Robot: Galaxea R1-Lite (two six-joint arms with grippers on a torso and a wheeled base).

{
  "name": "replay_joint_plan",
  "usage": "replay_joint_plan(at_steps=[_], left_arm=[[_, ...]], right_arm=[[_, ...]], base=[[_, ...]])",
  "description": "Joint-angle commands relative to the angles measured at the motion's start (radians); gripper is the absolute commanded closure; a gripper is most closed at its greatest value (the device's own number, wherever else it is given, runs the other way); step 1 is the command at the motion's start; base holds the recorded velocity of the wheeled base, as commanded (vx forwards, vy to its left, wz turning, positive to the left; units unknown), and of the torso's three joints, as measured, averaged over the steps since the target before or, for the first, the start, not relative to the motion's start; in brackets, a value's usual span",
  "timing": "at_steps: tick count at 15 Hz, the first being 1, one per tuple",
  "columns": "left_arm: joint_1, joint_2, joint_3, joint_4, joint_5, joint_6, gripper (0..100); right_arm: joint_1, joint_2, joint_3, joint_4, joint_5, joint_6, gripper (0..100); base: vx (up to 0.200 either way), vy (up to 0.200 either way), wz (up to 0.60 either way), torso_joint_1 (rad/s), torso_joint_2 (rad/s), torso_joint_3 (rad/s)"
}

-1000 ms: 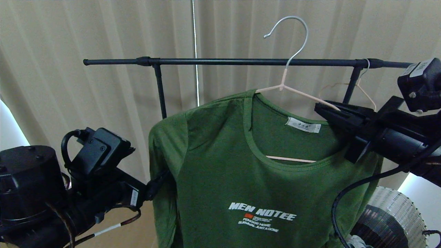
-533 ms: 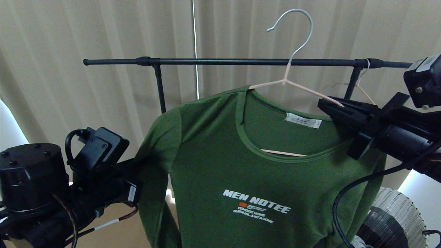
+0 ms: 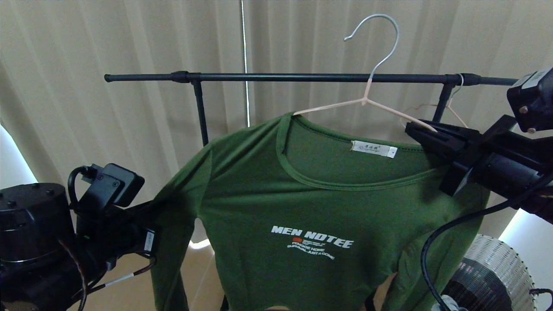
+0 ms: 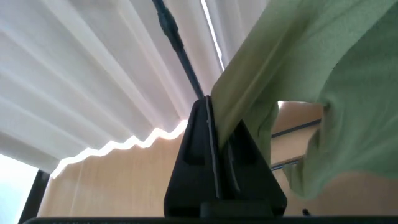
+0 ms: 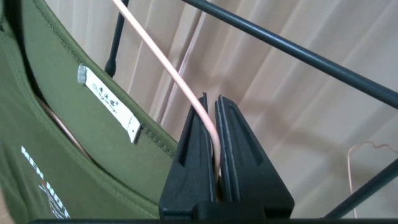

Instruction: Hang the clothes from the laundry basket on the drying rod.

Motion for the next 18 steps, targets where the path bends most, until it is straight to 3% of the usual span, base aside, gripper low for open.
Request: replay_joint_plan(at_steps=[1,8,10,14,18], left_arm=[[0.002,-0.002,-0.005,0.0,0.001,-0.003,0],[-0.078,-0.088,0.001,0.0,-0.045,-0.011,0],[-0.123,-0.144,-0.009,0.0,-0.12,-0.014,0],[-0.132,-0.156,-0.019,-0.005,-0.12,-0.005,0],[-0.127,-0.156,0.014,-0.075,-0.114,0.0,0]], right_arm=[[-0.002,0.003,-0.002,0.0,0.0,-0.001,100],[-0.023,0.011,-0.003,0.014,-0.006,-0.001,100],[-0.049,0.0,-0.029,0.141,-0.02,-0.001,100],[-0.051,0.0,-0.101,0.365,-0.18,-0.001,100],[-0.046,0.005,-0.132,0.408,-0.21,0.003,100]], base=[[0.0,0.0,0.0,0.0,0.0,0.0],[0.0,0.0,0.0,0.0,0.0,0.0],[0.0,0.0,0.0,0.0,0.0,0.0],[0.0,0.0,0.0,0.0,0.0,0.0],[0.0,0.0,0.0,0.0,0.0,0.0]])
